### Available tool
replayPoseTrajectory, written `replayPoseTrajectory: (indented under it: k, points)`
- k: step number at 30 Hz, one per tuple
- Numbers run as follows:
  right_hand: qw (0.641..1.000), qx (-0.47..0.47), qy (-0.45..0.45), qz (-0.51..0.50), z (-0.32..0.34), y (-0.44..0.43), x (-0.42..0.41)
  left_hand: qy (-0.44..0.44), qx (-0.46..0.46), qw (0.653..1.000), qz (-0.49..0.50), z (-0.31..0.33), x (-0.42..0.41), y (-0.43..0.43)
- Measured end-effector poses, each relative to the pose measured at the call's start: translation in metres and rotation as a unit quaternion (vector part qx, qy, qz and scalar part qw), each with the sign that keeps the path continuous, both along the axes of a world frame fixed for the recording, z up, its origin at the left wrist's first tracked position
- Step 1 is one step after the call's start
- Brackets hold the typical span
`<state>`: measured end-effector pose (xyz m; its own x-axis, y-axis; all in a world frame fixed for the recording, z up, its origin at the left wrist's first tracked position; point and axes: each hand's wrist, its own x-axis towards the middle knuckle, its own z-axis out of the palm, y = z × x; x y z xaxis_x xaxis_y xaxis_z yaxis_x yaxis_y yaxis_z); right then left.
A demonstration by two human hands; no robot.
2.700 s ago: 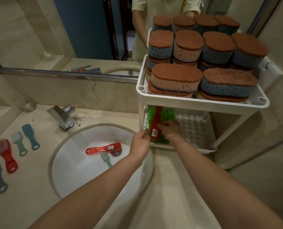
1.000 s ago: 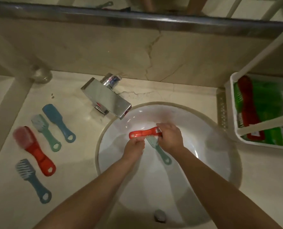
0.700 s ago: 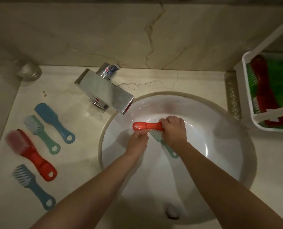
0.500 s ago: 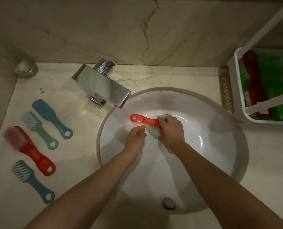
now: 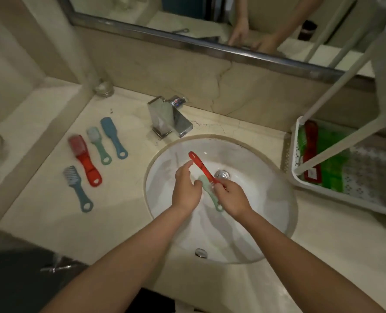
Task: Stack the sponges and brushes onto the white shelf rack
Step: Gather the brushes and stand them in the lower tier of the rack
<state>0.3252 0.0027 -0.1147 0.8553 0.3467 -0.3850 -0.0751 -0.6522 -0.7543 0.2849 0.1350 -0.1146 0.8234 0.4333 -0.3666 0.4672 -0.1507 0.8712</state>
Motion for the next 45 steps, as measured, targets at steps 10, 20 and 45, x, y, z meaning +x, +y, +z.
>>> replayPoseTrajectory:
  k: [10, 20, 45]
  points:
    - [0.988, 0.123, 0.032, 0.087, 0.055, 0.032, -0.027, -0.065, -0.136, 0.977, 0.152, 0.049, -0.05, -0.01]
    - [0.952, 0.198, 0.098, 0.214, 0.08, 0.117, -0.056, -0.093, -0.21, 0.927, 0.297, 0.068, -0.089, 0.063]
    - [0.974, -0.079, -0.111, 0.183, -0.006, 0.379, -0.028, 0.021, -0.111, 0.931, 0.347, 0.019, -0.12, 0.29]
